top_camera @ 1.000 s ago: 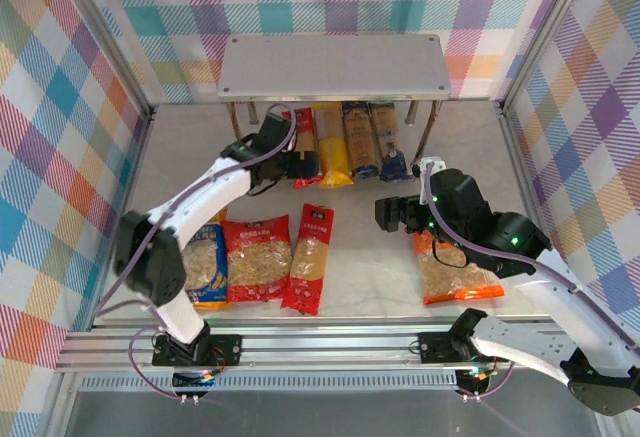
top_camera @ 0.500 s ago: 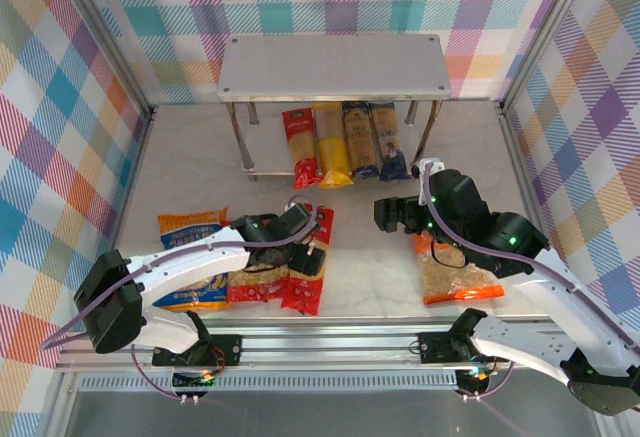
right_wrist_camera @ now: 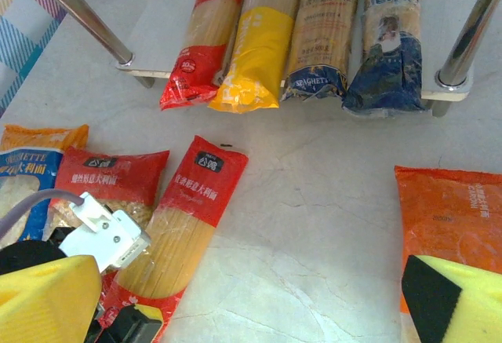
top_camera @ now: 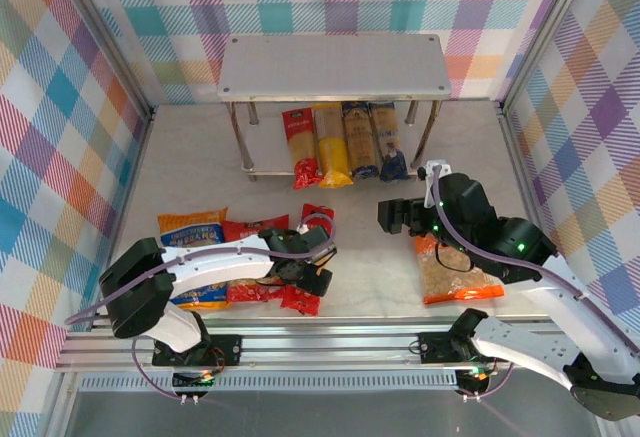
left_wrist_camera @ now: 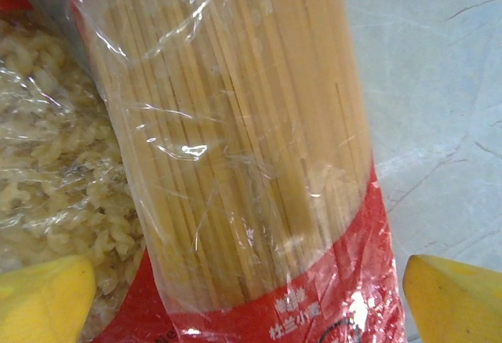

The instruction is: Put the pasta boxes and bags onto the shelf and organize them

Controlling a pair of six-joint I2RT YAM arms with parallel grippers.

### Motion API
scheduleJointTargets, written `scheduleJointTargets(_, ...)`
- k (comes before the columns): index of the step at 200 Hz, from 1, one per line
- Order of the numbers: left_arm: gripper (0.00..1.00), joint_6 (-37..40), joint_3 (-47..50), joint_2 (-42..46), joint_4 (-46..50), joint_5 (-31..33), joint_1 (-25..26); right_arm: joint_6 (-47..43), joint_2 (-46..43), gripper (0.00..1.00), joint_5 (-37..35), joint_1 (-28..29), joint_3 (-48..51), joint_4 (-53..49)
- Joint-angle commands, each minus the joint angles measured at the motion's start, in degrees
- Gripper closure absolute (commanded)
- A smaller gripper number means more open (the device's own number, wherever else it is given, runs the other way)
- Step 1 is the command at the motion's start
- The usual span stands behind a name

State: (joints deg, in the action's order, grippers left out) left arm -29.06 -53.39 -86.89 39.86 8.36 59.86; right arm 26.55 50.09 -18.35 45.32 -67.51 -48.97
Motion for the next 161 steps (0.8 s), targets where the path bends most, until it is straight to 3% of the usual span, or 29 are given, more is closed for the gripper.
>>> scheduleJointTargets(1, 0.00, -1.4, -0.4, -1.7, -1.6, -1.4, 0.2, 0.7, -1.0, 0.01, 0.3, -0.2, 0.5, 0.0)
scheduleJointTargets(107, 0.00, -1.4, -1.7, -8.8, -5.0, -4.1, 0.5, 0.9, -3.2, 0.01, -0.3, -0.2, 1.1, -0.6)
scheduleJointTargets(142, 0.00, -0.8, -6.4, -10.8, 0.3, 1.6, 3.4, 0.7, -3.0, 0.01, 0.0, -0.2, 1.0, -0.8)
scheduleJointTargets(161, 0.00, -0.6, -7.0, -10.7, 0.1, 1.3, 3.6, 0.8, -2.8, 0.01, 0.0, -0.2, 0.8, -0.7)
